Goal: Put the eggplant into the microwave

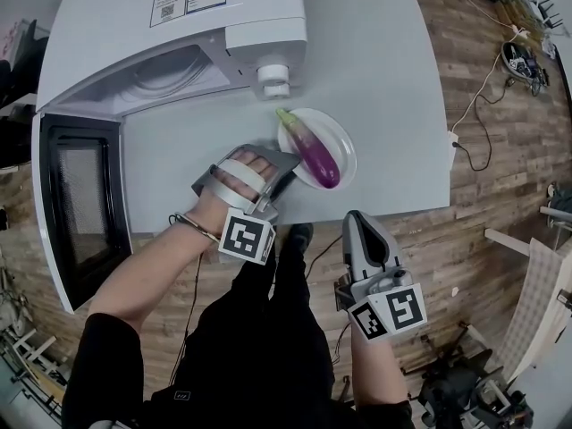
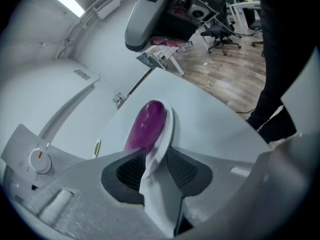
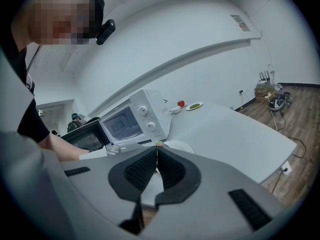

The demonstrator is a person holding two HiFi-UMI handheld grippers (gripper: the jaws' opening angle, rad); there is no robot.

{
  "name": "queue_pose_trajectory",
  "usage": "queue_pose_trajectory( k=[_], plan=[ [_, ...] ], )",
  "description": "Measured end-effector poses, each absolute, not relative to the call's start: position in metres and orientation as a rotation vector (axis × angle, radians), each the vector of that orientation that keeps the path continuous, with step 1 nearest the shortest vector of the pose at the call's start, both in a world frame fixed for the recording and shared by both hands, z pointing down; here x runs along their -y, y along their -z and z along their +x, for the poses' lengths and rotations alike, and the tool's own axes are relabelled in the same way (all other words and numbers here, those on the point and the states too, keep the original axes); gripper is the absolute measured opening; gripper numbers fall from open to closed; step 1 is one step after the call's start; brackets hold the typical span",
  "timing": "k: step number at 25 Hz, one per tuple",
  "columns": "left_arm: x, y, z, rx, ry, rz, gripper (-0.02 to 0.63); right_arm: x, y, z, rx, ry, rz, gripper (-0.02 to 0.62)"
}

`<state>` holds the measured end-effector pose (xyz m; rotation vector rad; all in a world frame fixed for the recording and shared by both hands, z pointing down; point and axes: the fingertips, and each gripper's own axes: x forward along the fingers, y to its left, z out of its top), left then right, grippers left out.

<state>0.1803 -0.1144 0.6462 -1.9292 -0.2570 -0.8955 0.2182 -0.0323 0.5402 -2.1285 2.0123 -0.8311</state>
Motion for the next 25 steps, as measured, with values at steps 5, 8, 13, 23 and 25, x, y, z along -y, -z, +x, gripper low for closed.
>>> queue_pose_trajectory(
  k=[5, 8, 13, 23, 25],
  plan=[
    [0.115, -0.647, 0.183, 0.283, 0.850, -1.899, 0.123, 0.032, -0.543, 0.215, -2.008, 0.844, -2.127, 0.015],
    [0.114, -0.647, 0.187, 0.302, 0.836, -1.878, 0.123, 0.032, -0.544, 0.215, -2.004, 0.847, -2.128, 0.015],
    [0.112, -0.649, 0.192, 0.336, 0.836, -1.876, 0.123, 0.031, -0.543, 0.215, -1.999, 0.850, -2.128, 0.015],
    [0.103, -0.662, 0.190, 0.404, 0.900, -1.831, 0.055, 0.023, -0.543, 0.218, -1.989, 0.856, -2.129, 0.015],
    [0.102, -0.662, 0.191, 0.403, 0.911, -1.832, 0.054, 0.021, -0.544, 0.218, -1.987, 0.857, -2.128, 0.015]
  ],
)
